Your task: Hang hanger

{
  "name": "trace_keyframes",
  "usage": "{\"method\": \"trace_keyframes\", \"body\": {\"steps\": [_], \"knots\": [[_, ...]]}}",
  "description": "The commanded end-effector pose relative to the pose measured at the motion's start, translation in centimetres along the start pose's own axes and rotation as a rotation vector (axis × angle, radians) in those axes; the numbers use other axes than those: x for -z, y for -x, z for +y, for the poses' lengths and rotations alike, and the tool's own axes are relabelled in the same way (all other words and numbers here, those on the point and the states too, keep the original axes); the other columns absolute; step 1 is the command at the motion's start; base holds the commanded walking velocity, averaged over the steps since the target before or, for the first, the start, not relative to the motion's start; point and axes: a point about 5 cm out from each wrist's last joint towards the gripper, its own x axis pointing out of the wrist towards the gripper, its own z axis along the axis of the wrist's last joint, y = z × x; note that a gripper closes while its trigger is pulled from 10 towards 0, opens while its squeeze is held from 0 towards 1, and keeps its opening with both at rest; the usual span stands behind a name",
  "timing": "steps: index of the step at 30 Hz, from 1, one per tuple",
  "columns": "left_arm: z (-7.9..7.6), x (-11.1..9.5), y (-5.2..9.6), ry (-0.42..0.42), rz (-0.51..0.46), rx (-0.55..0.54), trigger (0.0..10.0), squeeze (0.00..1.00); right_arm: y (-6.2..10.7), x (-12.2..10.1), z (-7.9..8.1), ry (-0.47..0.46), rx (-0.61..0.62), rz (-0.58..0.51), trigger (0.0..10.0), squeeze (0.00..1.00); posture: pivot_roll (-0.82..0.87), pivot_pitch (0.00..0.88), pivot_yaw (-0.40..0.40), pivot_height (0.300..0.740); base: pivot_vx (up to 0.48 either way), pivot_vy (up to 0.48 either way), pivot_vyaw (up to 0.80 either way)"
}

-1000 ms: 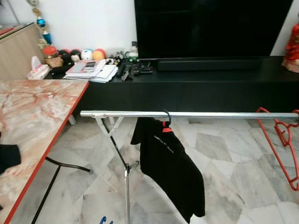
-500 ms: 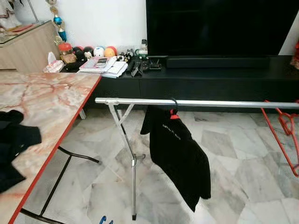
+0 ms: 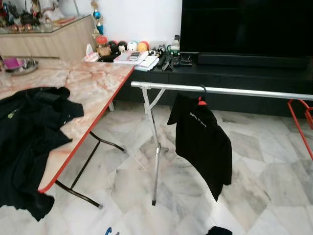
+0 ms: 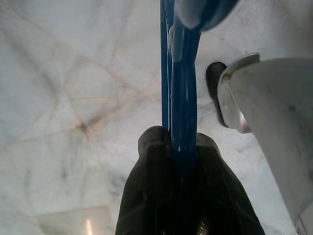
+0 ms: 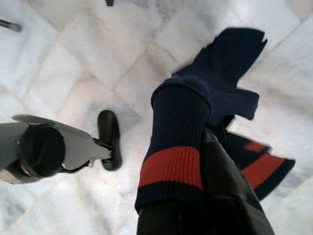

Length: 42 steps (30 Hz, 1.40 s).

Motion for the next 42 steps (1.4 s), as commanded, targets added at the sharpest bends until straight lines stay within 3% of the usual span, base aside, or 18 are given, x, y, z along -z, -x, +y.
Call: {"method": "trace_keyframes", "body": {"steps": [1,10,24,36,42], "knots": [[-0.3,0.0,0.0,0.000,-0.001,0.009,10.0,0.00,0.1,0.4,-0.5,-0.003,0.016,0.005,10.0,0.00,-0.03,0.014,0.051,0.740,-0.364,0.000,0.00],[-0.4,-0.4,-0.1,0.006,-0.011,0.011,10.0,0.00,0.1,0.3,-0.6,0.004,0.015,0.006,10.0,0.00,-0.02,0.012,0.047,0.740,-0.363,0.000,-0.39],[-0.7,-1.0,-0.1,0.018,-0.022,0.010,10.0,0.00,0.1,0.0,-1.0,0.023,0.026,-0.004,10.0,0.00,-0.02,0.000,0.032,0.740,-0.305,0.000,0.00],[-0.8,-1.2,-0.1,0.008,-0.024,0.012,10.0,0.00,0.6,-1.6,-1.3,-0.018,0.130,-0.241,10.0,0.00,-0.03,0.004,0.039,0.740,0.000,0.000,0.00],[-1.1,-1.0,-0.1,0.007,-0.020,0.019,10.0,0.00,0.7,-1.7,-1.3,-0.003,0.136,-0.258,10.0,0.00,-0.03,0.006,0.034,0.740,0.000,0.000,0.00]]}}
